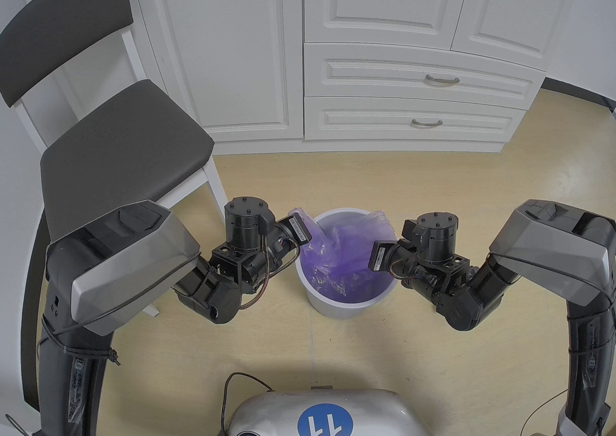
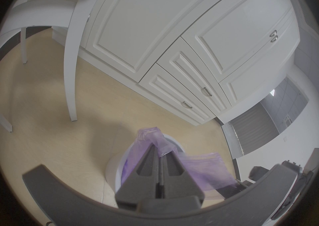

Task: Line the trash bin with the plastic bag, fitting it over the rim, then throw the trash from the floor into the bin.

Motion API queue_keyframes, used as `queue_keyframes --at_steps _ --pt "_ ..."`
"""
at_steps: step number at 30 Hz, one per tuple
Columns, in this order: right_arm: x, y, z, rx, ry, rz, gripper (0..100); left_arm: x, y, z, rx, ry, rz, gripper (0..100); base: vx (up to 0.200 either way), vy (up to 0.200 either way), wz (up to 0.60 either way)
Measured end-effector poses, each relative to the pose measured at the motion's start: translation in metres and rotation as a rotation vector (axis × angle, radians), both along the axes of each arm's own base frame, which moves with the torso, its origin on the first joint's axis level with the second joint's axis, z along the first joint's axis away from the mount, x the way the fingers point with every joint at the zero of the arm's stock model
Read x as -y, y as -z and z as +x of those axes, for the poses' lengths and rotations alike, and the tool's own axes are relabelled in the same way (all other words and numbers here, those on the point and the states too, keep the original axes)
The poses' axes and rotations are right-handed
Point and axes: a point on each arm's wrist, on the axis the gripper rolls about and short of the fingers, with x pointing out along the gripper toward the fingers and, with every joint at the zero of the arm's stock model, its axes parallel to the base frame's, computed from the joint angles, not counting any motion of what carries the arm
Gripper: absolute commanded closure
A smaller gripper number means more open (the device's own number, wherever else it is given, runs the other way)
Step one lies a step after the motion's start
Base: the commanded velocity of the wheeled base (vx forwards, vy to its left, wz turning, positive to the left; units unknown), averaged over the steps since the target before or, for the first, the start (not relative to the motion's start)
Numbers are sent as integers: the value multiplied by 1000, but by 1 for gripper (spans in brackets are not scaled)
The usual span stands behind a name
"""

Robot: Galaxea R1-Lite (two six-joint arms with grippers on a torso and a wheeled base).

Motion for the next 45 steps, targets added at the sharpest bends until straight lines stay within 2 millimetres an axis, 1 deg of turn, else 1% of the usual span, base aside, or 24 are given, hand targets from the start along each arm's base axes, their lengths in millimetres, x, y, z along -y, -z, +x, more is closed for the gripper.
queue_keyframes --at_steps 4,8,11,20,28,32,37,45 --pt "5 10 9 -15 22 -5 100 0 5 -1 -7 3 16 100 0 0 0" --pt "8 12 8 -42 28 -26 100 1 9 -2 3 13 64 100 0 0 0" --pt "10 10 7 -47 31 -36 100 0 10 -3 12 15 97 100 0 0 0" --pt "26 4 3 -32 41 -122 100 3 7 -9 43 20 171 100 0 0 0" --pt "36 -2 -5 -18 36 -213 100 7 0 -17 100 -5 285 100 0 0 0" --pt "41 -6 -12 -12 30 -244 100 7 -8 -24 117 -5 316 100 0 0 0" --pt "44 -10 -17 -4 24 -274 100 5 -15 -29 141 -6 362 100 0 0 0" --pt "47 -13 -22 1 18 -301 100 7 -19 -34 162 -29 415 100 0 0 0"
